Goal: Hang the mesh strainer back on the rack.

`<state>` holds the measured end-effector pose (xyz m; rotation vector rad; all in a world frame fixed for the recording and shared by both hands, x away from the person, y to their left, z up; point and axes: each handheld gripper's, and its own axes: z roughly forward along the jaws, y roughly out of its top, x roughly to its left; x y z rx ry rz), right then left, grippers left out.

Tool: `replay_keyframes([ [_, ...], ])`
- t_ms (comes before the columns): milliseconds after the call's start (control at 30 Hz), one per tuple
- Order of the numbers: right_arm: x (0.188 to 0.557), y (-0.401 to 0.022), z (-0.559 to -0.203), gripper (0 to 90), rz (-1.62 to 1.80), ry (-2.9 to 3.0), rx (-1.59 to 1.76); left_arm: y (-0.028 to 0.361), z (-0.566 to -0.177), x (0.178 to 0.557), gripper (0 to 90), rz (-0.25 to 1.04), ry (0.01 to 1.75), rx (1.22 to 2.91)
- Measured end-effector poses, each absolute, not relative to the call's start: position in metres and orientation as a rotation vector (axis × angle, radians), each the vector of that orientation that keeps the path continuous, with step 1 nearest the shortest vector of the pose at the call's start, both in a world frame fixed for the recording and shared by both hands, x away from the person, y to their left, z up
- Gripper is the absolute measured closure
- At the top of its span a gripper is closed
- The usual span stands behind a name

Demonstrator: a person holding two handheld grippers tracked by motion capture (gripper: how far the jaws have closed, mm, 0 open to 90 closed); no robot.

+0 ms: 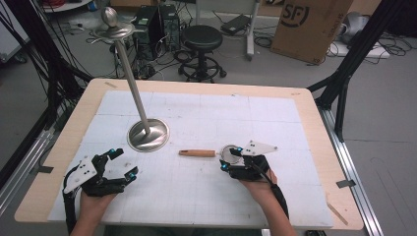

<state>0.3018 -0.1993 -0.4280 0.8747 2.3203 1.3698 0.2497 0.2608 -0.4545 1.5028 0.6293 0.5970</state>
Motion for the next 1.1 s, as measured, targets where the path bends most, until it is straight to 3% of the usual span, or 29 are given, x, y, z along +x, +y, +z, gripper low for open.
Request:
replay_keyframes([
  [1100, 0.359, -0.133, -0.427, 40.5, 0.988, 2.617, 0.721, 0.261, -0.455, 0.251, 16.6, 0.587, 0.637, 1.499],
])
